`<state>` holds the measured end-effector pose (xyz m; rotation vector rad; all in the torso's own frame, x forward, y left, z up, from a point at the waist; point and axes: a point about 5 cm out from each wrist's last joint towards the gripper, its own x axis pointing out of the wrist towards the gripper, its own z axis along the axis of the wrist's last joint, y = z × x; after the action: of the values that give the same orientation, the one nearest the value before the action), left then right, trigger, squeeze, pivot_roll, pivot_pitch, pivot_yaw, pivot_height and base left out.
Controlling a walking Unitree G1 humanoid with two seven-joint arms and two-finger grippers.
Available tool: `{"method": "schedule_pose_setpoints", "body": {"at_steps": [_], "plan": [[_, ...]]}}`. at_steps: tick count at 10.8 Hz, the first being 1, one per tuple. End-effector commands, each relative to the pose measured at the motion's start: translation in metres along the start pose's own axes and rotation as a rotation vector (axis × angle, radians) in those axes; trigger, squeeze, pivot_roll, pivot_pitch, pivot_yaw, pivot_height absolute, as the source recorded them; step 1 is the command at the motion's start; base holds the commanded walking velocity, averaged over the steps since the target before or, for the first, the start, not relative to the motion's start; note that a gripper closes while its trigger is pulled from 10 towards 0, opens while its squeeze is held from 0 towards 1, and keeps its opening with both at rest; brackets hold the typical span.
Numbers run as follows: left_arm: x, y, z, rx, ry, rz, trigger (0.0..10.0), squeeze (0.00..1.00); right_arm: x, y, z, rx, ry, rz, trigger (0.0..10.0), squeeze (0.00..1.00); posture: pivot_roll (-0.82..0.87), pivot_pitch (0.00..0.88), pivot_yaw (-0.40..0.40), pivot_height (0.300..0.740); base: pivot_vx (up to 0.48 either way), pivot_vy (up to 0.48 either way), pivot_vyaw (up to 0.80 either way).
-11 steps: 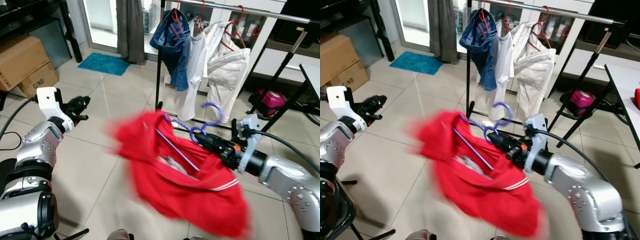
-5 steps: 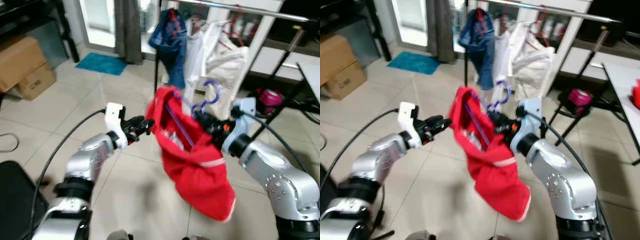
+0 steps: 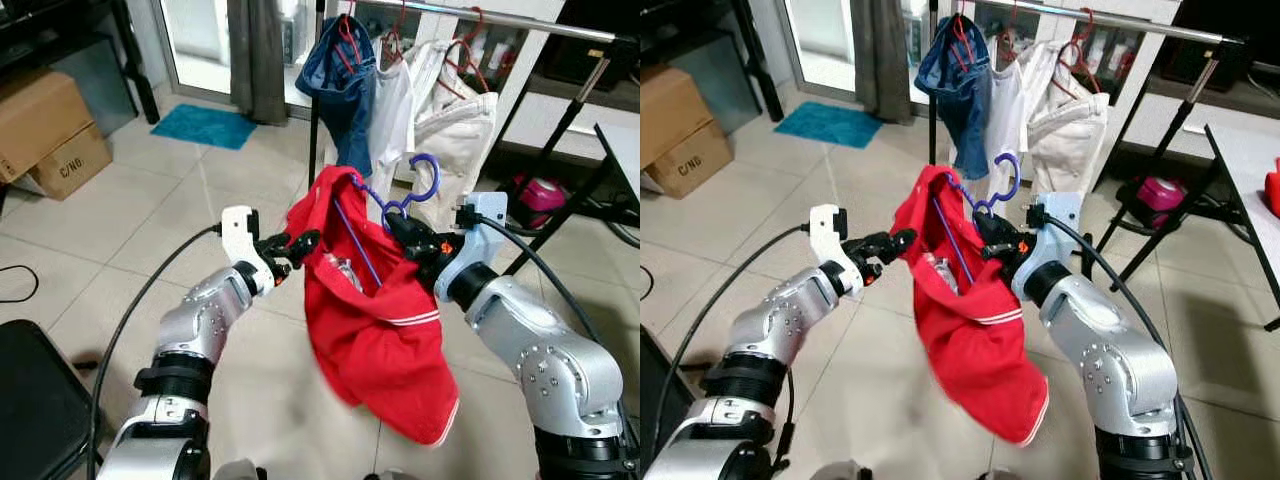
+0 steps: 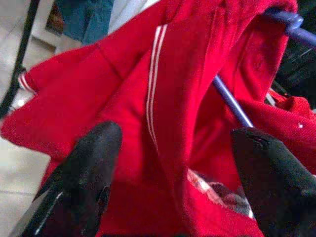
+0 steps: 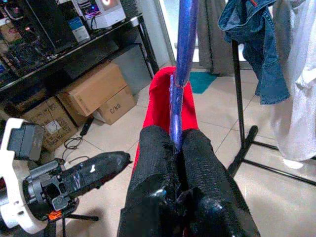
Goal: Hang hanger
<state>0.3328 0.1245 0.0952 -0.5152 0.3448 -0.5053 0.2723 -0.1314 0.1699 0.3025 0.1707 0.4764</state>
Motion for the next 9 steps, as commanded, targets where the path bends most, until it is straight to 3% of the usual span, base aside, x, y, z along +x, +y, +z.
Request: {"method": "schedule_pose_setpoints", "body": {"at_steps": [1,2,4,6,9], "plan": [[0.002,-0.002,0.001,-0.029,0.021,0.022,1.6,0.05,0.001,0.004,0.013,-0.029,-0.046,0.016,10.0,0.0,-0.06,0.009,-0.024,0.74,0.0,0.0,0.0],[0.001,-0.001,-0.002,-0.077,0.048,0.041,0.0,0.0,0.001,0.004,0.013,-0.033,-0.044,0.016,10.0,0.0,-0.06,0.008,-0.021,0.74,0.0,0.0,0.0],[0.0,0.0,-0.007,-0.126,0.067,0.055,0.0,0.0,0.001,0.003,0.013,-0.037,-0.043,0.014,10.0,0.0,-0.06,0.008,-0.021,0.74,0.0,0.0,0.0],[0.002,-0.009,-0.006,-0.183,0.078,-0.031,0.0,0.0,0.002,0.003,0.012,-0.051,-0.041,0.02,10.0,0.0,-0.06,0.004,-0.023,0.74,0.0,0.0,0.0],[0.003,-0.009,-0.02,-0.198,0.155,-0.071,0.0,0.0,0.004,0.005,0.012,-0.069,-0.039,0.03,10.0,0.0,-0.06,0.0,-0.021,0.74,0.0,0.0,0.0]]}}
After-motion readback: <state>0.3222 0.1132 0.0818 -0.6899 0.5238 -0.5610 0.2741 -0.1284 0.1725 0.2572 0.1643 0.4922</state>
